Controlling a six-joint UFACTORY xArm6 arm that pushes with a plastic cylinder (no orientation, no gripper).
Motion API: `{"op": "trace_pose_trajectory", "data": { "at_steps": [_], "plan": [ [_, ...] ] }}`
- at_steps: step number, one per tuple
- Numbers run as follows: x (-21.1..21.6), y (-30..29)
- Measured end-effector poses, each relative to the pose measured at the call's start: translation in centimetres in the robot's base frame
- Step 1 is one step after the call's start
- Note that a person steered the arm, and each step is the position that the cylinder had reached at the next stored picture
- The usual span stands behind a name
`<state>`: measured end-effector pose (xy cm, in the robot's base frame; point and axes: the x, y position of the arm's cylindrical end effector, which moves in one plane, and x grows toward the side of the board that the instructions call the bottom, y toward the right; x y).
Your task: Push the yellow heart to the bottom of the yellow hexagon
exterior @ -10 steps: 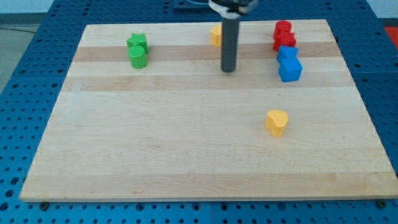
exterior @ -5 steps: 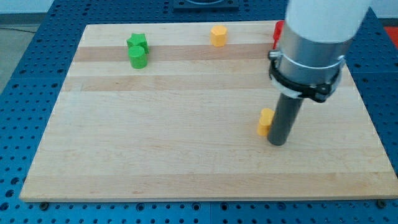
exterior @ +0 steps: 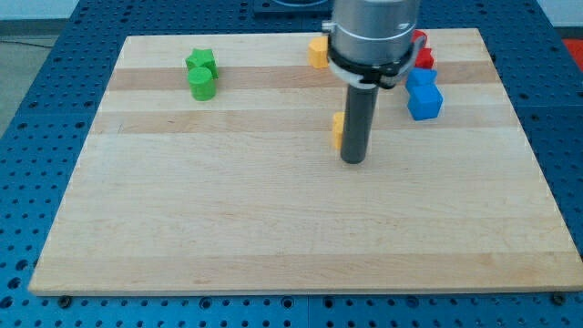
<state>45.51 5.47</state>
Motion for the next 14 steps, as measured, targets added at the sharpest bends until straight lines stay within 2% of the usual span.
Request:
{"op": "trace_pose_trajectory", "data": {
  "at_steps": [1, 2, 3, 4, 5, 7, 14],
  "plan": [
    [-1.0, -1.1],
    [-3.8, -1.1],
    [-3.9, -0.9],
    [-3.3, 2.2],
    [-4.5, 2.3],
    [-7.5, -1.6],
    [-11.2, -1.8]
  ]
}}
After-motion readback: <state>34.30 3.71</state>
